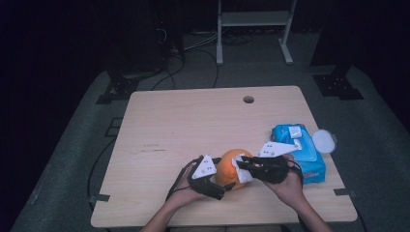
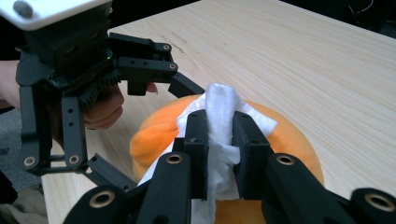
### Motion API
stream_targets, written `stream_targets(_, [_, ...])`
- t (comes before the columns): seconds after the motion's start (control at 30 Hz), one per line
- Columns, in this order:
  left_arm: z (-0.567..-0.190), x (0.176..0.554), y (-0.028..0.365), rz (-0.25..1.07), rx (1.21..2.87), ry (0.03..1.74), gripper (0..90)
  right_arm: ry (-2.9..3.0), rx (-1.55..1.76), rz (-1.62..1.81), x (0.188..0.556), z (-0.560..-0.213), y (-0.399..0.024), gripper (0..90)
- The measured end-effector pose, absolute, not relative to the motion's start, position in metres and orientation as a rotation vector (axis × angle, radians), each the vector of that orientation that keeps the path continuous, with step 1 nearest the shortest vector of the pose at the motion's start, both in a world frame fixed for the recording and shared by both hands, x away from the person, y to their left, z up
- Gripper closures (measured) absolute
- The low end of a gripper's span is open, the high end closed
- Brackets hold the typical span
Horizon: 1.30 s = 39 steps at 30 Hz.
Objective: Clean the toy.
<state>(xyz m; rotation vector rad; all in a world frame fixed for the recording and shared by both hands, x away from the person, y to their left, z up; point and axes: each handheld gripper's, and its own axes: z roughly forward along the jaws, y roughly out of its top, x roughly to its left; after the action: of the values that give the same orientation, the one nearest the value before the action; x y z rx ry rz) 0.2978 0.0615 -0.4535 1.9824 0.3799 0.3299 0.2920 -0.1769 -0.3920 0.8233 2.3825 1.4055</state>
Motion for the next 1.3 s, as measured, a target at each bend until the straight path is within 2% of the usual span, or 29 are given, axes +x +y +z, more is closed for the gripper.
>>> stream_targets(0.2, [-0.459, 0.294, 0.058, 0.414, 2.008, 0.353, 5.7, 2.378, 0.849, 1.413, 0.295, -0.394, -0.18, 76.5])
stream_targets(0.27, [-0.459, 0.293, 0.056, 0.434, 2.019, 0.355, 12.8, 2.378, 0.858, 1.41, 0.295, -0.394, -0.179, 76.5])
stream_targets(0.3, [-0.457, 0.292, 0.057, 0.453, 2.021, 0.357, 12.8, 2.379, 0.855, 1.407, 0.295, -0.394, -0.179, 76.5])
stream_targets(0.43, [-0.438, 0.289, 0.056, 0.434, 2.026, 0.38, 27.8, 2.346, 0.88, 1.452, 0.292, -0.387, -0.183, 76.6])
stream_targets(0.53, [-0.416, 0.287, 0.063, 0.373, 2.015, 0.355, 28.6, 2.329, 0.9, 1.505, 0.291, -0.38, -0.188, 76.8])
stream_targets(0.63, [-0.401, 0.284, 0.07, 0.375, 2.049, 0.318, 28.9, 2.326, 0.921, 1.624, 0.289, -0.374, -0.191, 76.7])
stream_targets(0.8, [-0.409, 0.289, 0.076, 0.314, 2.14, 0.323, 28.9, 2.404, 0.952, 1.555, 0.293, -0.395, -0.18, 76.7])
stream_targets(1.03, [-0.395, 0.29, 0.087, 0.248, 2.16, 0.28, 28.8, 2.411, 0.895, 1.569, 0.288, -0.385, -0.176, 76.7])
stream_targets(1.2, [-0.405, 0.294, 0.086, 0.245, 2.173, 0.299, 24.1, 2.428, 0.901, 1.519, 0.289, -0.393, -0.169, 76.7])
stream_targets(1.3, [-0.406, 0.296, 0.086, 0.245, 2.157, 0.301, 24.2, 2.376, 0.863, 1.553, 0.283, -0.381, -0.172, 76.7])
